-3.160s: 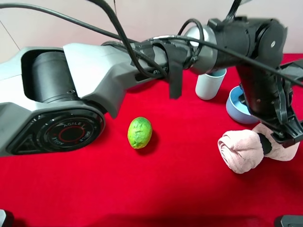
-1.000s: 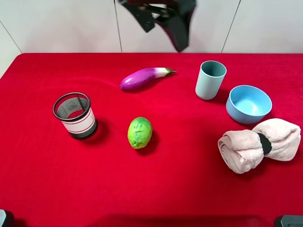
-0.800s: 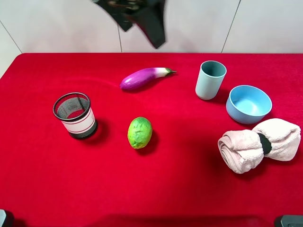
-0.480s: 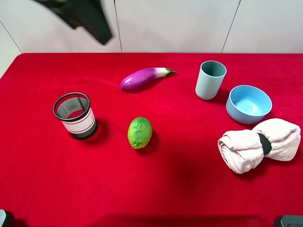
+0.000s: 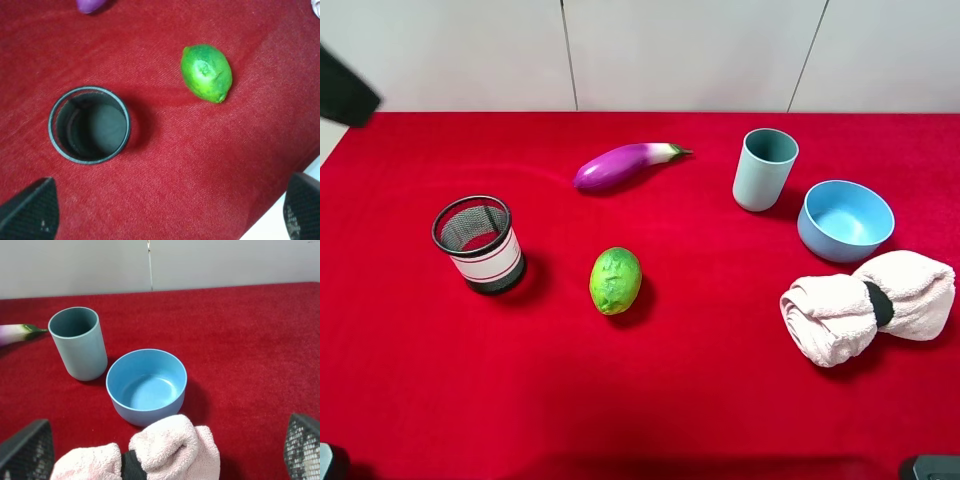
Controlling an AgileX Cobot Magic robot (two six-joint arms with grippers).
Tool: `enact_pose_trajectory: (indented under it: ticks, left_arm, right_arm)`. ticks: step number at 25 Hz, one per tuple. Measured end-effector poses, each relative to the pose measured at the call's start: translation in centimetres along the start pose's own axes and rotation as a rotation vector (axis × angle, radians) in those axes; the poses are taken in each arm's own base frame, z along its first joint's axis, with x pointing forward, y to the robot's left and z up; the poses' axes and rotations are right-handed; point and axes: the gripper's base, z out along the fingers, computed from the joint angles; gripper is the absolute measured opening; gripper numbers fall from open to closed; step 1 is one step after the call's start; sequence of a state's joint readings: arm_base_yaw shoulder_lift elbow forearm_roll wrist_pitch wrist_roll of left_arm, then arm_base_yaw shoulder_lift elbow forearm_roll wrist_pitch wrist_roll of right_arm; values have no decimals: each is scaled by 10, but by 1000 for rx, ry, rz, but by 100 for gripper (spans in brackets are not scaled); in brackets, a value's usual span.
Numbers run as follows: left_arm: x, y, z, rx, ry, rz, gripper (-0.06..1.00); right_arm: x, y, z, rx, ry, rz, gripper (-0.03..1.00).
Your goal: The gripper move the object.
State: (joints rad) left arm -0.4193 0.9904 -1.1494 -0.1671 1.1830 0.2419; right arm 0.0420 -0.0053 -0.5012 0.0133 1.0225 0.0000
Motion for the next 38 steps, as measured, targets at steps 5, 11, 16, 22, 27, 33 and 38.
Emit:
enact_pose_trajectory:
  ticks: [5, 11, 16, 22, 27, 33, 38]
  left_arm:
    - [30, -3, -14, -59, -29, -76, 90]
    - [72, -3, -31, -149, -94, -192, 90]
    - [108, -1, -31, -247, -134, -294, 90]
    - [146, -5, -22, -360, -225, -386, 90]
    - [175, -15, -17, -430, -294, -418, 90]
    - [203, -28, -10, -485, -404, -404, 90]
    - [205, -29, -11, -493, -426, -395, 90]
  right_arm:
    - [0, 0, 0, 0, 0, 0, 69]
    - [0, 0, 0, 0, 0, 0, 69]
    - [0, 0, 0, 0, 0, 0, 69]
    - [0, 0, 0, 0, 0, 0, 69]
    - [0, 0, 0, 0, 0, 0, 69]
    - [0, 0, 0, 0, 0, 0, 69]
    - [0, 0, 0, 0, 0, 0, 69]
